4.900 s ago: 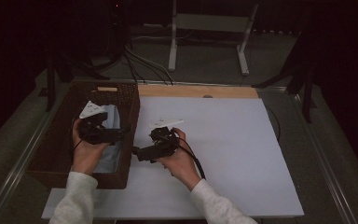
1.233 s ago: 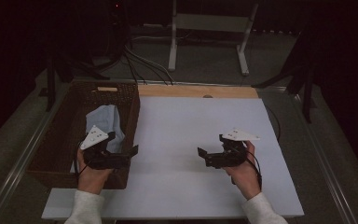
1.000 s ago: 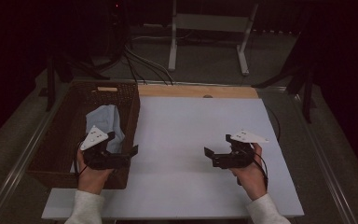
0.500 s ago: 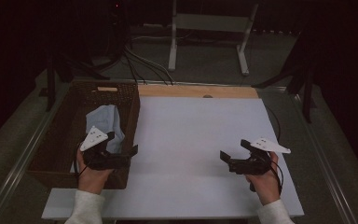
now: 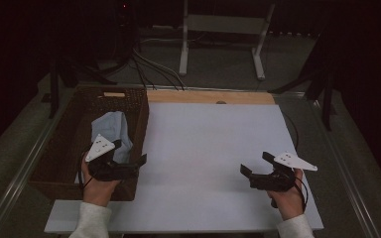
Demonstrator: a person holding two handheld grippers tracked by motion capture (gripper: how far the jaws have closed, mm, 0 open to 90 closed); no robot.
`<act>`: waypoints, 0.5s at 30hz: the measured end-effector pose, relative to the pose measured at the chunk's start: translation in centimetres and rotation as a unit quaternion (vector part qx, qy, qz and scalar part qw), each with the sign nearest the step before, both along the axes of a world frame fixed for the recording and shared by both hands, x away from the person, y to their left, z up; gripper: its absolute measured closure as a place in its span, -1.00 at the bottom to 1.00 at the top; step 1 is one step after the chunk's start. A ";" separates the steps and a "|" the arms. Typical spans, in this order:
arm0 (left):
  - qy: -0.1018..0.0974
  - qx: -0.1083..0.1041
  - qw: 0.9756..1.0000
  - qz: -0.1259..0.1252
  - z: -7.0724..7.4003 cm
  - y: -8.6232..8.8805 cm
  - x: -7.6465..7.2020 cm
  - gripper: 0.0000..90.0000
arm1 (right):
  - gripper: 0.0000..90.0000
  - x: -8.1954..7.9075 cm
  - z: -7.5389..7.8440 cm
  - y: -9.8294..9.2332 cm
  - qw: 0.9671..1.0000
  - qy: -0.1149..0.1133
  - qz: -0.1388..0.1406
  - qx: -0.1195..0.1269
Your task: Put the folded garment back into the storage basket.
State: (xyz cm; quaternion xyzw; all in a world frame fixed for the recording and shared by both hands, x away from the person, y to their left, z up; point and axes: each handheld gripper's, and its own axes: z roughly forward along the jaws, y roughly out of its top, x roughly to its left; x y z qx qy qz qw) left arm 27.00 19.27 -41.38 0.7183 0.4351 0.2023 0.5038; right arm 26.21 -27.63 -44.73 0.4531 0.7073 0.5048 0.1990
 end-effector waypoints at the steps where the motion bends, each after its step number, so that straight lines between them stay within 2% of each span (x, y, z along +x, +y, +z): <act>1: 0.000 0.000 1.000 0.000 0.0 0.0 0.0 -1.00 | -1.00 0.0 0.0 0.0 1.000 -0.001 -0.001 0.002; 8: 0.000 0.000 1.000 -0.003 0.0 0.0 0.0 -1.00 | -1.00 -0.3 0.2 0.0 1.000 -0.015 0.000 0.003; 15: 0.001 -0.002 1.000 -0.003 0.0 0.1 0.0 -1.00 | -1.00 -0.3 0.1 -0.4 1.000 -0.015 -0.008 0.006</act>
